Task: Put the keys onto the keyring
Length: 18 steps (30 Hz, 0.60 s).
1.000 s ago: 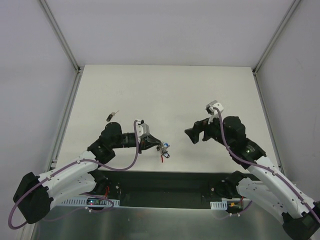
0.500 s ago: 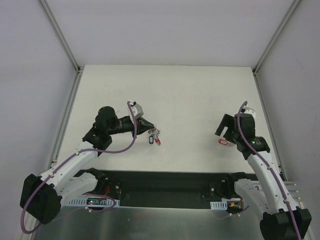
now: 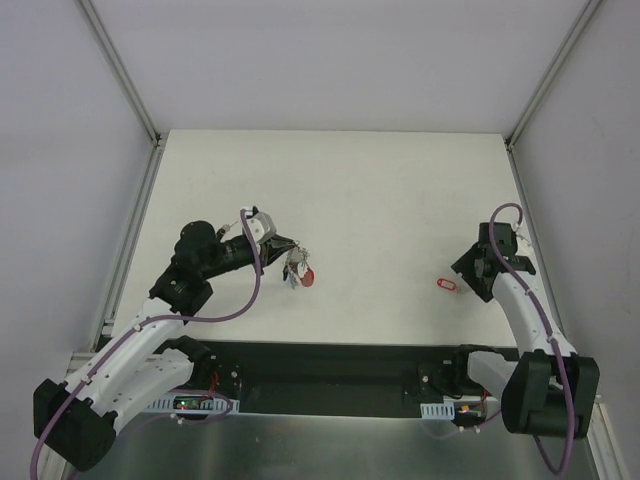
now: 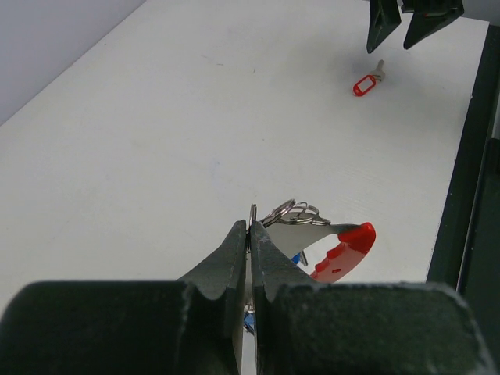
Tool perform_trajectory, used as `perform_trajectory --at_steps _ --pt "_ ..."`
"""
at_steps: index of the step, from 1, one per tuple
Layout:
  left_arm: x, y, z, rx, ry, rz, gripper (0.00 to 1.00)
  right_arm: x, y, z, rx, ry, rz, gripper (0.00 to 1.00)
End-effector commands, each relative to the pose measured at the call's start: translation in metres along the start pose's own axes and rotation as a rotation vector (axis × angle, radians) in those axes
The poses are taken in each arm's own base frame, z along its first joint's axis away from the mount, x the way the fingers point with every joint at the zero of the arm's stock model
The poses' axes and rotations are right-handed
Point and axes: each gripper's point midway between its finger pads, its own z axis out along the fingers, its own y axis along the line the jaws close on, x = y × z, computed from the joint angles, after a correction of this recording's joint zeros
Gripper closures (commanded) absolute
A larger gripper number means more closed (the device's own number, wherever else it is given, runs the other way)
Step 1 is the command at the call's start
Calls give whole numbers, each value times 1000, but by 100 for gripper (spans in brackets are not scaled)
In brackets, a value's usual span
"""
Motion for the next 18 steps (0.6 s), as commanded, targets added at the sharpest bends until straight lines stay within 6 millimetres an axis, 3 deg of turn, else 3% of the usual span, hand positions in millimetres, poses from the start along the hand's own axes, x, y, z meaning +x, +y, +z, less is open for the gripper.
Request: perform_trajectory --at_steps 1,10,18 --pt "-11 10 -1 -39 -32 43 100 7 -3 19 52 46 77 34" --pt "-14 15 -4 -67 -31 74 100 21 6 42 58 160 46 41" --pt "-12 13 -1 -49 -24 60 100 40 41 39 -74 253 8 43"
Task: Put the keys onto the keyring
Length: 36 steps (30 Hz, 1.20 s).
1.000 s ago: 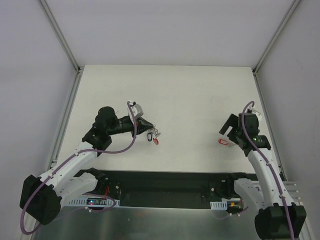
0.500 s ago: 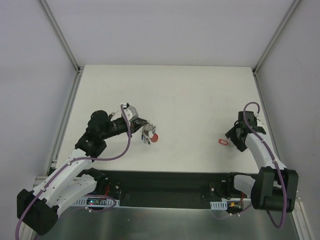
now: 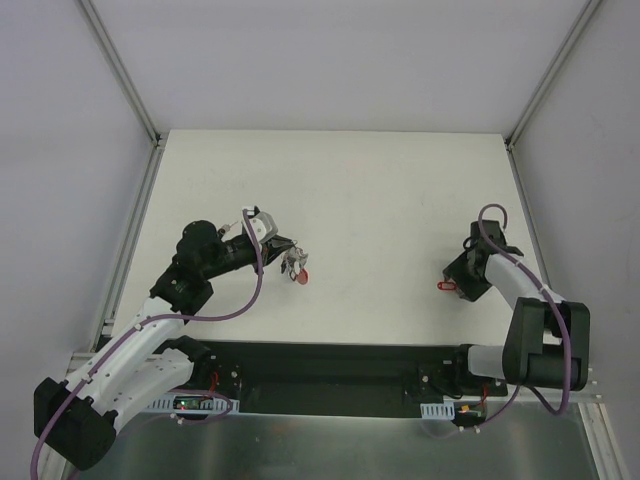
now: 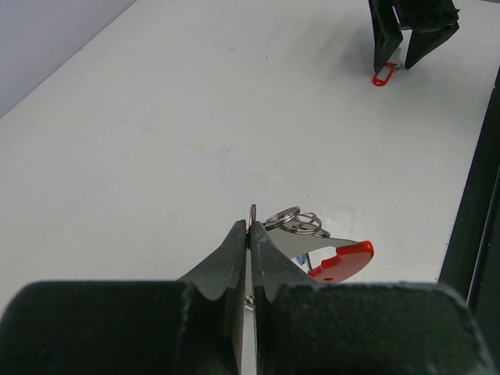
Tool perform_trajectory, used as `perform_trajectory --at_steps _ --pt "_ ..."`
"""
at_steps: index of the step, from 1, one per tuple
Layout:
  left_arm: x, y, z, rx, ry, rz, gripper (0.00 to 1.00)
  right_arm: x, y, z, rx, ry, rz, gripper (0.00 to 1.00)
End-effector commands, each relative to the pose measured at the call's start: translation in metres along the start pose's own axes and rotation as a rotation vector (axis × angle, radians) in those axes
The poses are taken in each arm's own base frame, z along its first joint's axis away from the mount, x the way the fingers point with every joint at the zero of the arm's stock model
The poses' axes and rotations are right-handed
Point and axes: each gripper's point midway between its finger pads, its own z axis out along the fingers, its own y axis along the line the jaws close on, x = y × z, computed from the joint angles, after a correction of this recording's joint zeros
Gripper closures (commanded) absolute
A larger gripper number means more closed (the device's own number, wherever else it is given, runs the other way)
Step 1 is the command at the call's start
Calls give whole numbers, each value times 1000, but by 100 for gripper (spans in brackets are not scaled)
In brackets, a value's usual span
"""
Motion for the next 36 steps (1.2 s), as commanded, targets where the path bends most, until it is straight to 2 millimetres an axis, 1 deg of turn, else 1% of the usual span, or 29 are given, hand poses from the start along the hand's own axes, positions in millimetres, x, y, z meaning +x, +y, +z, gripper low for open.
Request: perform_trajectory --at_steps 1,4,5,7,8,9,11,12,13,15,16,17,19,20,22,23,25,26,28,29,31,33,36 --pt "-21 6 -1 -14 -59 51 100 4 43 -9 -145 31 -40 43" --pt "-19 7 0 -12 -54 50 100 4 69 -14 -206 21 -85 44" --pt "-19 7 0 -13 -54 49 100 9 77 -13 -207 32 -114 44" --pt "-18 7 0 -11 -51 49 100 5 100 -18 -256 14 -137 44" --pt "-18 7 0 -14 -51 51 100 16 111 -22 -289 50 -170 44" --pt "-16 8 1 -16 -44 48 100 13 123 -25 -304 42 -198 44" --pt "-15 9 1 -19 -41 49 100 17 131 -31 -303 32 -265 44" --pt "-15 9 1 -19 -39 49 100 10 131 -34 -289 -5 -287 44" --pt "-15 9 1 -20 -38 49 100 7 130 -38 -283 -15 -319 44" --pt "-15 8 1 -17 -40 50 100 -4 121 -41 -248 -56 -336 43" --pt "-15 8 2 -14 -39 49 100 -9 112 -44 -226 -74 -353 40" --pt "-15 8 1 -14 -39 49 100 -21 101 -42 -194 -97 -327 38" --pt "-16 7 1 -11 -41 50 100 -33 85 -43 -178 -114 -286 34" --pt "-17 7 1 -10 -43 51 100 -41 71 -38 -160 -105 -240 32" --pt "-17 6 1 -5 -43 50 100 -50 59 -34 -142 -106 -207 30" --pt "-17 6 1 -5 -43 50 100 -55 50 -30 -127 -98 -182 29" --pt "-17 5 2 1 -43 49 100 -64 48 -27 -137 -102 -154 27" --pt "-17 5 2 2 -43 49 100 -65 44 -21 -139 -76 -130 27" --pt "-16 5 2 4 -42 48 100 -68 42 -14 -142 -55 -106 27" --pt "-16 5 2 4 -42 48 100 -72 37 -12 -138 -50 -84 27" --pt "-16 5 2 4 -41 47 100 -69 35 -4 -149 -14 -64 27" --pt "-17 5 1 5 -45 50 100 -70 29 0 -147 5 -35 27" --pt "-18 4 1 10 -46 50 100 -64 23 4 -137 25 -24 27"
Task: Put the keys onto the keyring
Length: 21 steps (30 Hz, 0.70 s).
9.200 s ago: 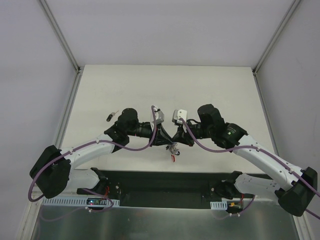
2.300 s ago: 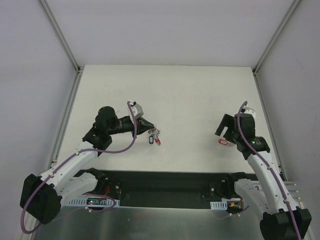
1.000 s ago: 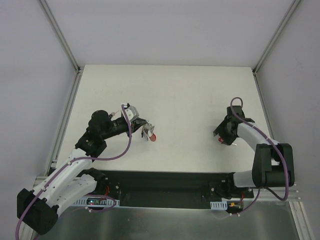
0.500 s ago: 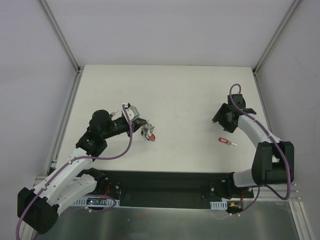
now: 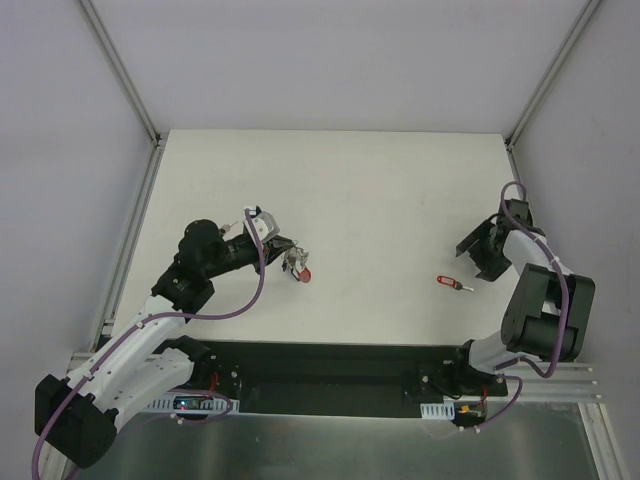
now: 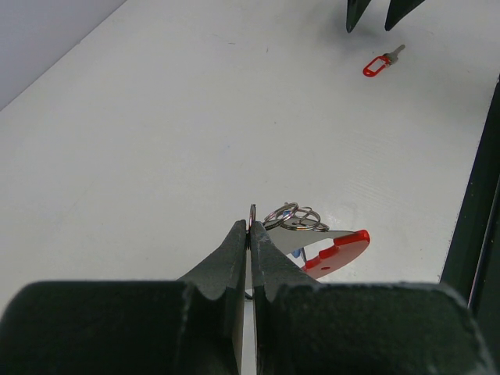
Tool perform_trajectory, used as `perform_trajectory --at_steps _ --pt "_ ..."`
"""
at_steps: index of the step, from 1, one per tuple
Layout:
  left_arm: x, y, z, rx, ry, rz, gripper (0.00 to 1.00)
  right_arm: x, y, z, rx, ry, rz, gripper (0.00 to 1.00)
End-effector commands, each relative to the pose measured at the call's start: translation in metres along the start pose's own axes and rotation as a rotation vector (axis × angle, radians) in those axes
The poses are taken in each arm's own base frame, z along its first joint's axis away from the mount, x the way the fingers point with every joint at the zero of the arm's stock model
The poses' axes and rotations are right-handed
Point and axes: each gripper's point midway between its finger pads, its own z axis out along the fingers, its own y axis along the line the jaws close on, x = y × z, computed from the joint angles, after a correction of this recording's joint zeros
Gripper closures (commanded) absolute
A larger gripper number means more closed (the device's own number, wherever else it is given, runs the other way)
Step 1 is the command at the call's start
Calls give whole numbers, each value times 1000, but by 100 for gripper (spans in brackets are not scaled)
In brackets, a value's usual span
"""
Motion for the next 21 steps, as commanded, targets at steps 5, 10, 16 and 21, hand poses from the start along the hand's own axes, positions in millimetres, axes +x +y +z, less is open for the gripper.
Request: perform_trajectory --at_steps 5,10,16,21 --pt "-23 1 -2 13 -64 50 100 21 -12 7 -3 72 15 27" --pt "-24 0 -2 21 -65 49 100 33 -19 10 10 100 23 27" --pt "-24 -1 -2 24 -67 48 100 60 -26 10 2 169 63 27" --pt "-23 -1 -1 27 -65 45 100 82 -27 2 -29 196 122 28"
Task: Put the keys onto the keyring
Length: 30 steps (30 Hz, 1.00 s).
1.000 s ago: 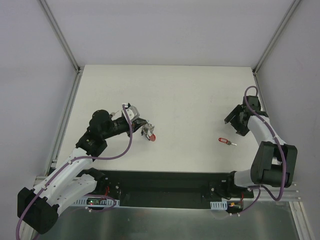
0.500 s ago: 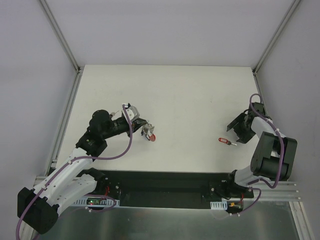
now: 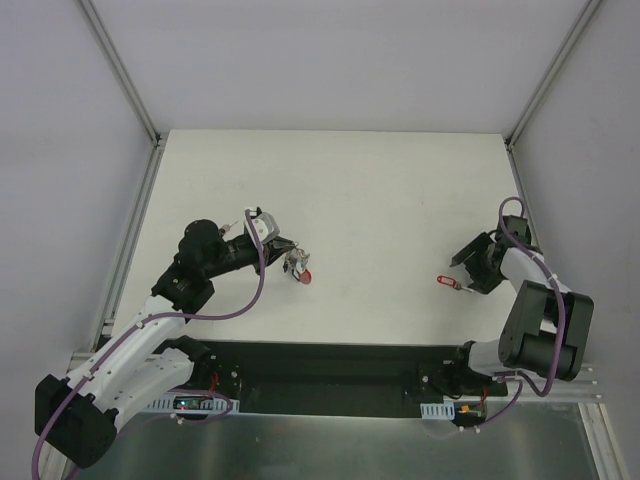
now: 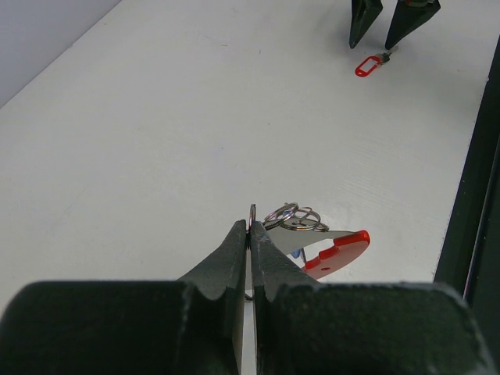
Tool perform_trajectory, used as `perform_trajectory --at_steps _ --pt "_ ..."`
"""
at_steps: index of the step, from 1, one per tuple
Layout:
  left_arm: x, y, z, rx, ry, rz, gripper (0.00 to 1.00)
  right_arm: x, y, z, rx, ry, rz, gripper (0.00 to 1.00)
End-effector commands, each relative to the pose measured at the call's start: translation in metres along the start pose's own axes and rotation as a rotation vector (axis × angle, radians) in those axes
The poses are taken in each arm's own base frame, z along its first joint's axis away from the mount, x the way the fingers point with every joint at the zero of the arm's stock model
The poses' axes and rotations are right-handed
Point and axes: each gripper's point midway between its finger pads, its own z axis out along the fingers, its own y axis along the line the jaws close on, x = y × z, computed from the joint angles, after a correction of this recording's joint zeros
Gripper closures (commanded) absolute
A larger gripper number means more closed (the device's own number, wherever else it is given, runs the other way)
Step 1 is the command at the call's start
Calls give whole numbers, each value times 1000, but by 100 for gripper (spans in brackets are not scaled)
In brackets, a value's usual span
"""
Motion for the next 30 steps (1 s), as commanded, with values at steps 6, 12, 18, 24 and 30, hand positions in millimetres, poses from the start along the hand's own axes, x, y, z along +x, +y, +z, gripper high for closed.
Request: perform_trajectory --at_steps 6,12,18,24,30 --pt "-22 1 -1 17 -58 39 100 71 -17 -11 9 147 103 29" --pt "-21 1 1 22 -54 31 100 81 -12 -19 33 143 12 31" --pt "-23 1 0 23 -58 32 100 40 -27 -45 212 -45 -166 39" --pt "-22 0 0 25 -57 28 100 30 -14 -57 300 -134 -333 52" --pt "-23 0 0 23 -58 31 100 29 7 -50 323 -157 -385 67"
